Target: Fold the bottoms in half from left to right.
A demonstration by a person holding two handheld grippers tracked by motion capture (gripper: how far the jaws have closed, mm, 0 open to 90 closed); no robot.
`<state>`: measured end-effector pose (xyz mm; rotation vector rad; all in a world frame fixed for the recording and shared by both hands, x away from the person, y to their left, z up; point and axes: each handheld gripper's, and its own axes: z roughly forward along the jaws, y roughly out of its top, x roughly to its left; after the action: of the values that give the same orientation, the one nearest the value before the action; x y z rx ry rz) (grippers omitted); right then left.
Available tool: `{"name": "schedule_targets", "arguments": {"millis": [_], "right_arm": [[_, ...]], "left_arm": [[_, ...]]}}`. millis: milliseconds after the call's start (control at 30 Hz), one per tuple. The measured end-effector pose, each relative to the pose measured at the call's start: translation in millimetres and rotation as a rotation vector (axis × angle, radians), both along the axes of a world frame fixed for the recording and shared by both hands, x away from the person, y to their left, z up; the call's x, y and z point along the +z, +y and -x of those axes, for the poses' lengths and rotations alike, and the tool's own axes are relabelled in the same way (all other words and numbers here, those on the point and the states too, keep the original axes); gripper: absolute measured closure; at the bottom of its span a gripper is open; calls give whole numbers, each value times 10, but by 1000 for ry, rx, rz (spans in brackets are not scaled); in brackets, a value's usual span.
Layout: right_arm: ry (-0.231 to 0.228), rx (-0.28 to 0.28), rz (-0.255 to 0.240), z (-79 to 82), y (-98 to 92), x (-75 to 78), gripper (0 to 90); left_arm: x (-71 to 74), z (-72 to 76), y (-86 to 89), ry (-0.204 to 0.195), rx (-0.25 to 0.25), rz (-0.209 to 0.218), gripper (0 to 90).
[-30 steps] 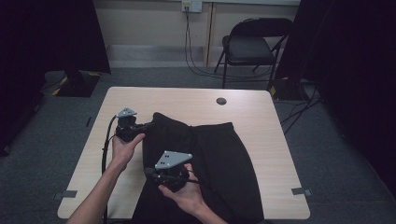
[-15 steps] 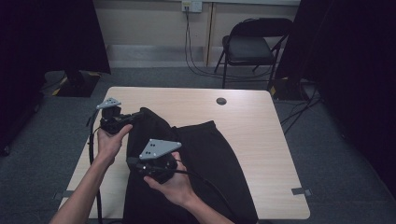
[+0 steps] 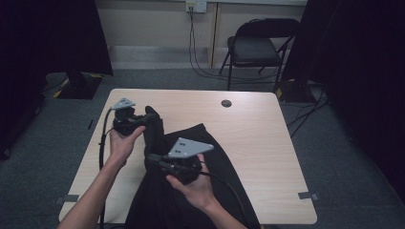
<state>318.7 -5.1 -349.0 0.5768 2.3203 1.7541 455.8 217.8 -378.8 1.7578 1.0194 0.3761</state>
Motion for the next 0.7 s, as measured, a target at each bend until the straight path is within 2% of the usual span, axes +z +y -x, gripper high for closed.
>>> {"name": "schedule_targets", "arguments": {"millis": [100, 133, 167, 200, 233, 267, 300, 333, 367, 433, 500, 567, 633, 667, 700], "right_arm": [[17, -45, -9, 5, -277, -77, 900], [19, -71, -12, 8, -446, -79, 900], [21, -83, -15, 15, -527, -69, 900], [20, -94, -16, 24, -604, -61, 900], [12, -109, -6, 33, -678, -60, 900], [12, -109, -6, 33, -678, -60, 900], [12, -142, 6, 36, -828, -104, 900], [18, -159, 16, 26, -902, -146, 900], [18, -159, 16, 26, -902, -146, 900], [41, -196, 30, 4, -1050, -250, 900], [69, -235, 40, -15, -1238, -362, 900], [71, -250, 52, -5, -1338, -394, 900], [71, -262, 68, -5, -1382, -422, 900], [79, -273, 86, -15, -1429, -462, 900], [101, -299, 130, -48, -1517, -574, 900]], "left_arm": [[-23, -54, -231, 7, -27, 0, 892], [-12, -71, -311, 5, -36, -4, 892], [5, -92, -478, -2, -57, -6, 892], [3, -104, -555, -6, -71, -18, 892], [-13, -116, -631, -7, -80, -32, 891], [-13, -116, -631, -7, -80, -32, 892], [-42, -132, -701, 1, -82, -39, 892], [-121, -171, -807, 15, -92, -24, 892], [-121, -171, -807, 15, -92, -24, 891], [-195, -201, -908, 36, -100, -20, 892], [-215, -199, -1006, 26, -113, -27, 892], [-211, -224, -1115, 12, -127, 7, 891], [-238, -242, -1160, 16, -128, -7, 891], [-281, -265, -1217, 24, -134, -30, 891], [-335, -290, -1272, 25, -142, -60, 891]]}}
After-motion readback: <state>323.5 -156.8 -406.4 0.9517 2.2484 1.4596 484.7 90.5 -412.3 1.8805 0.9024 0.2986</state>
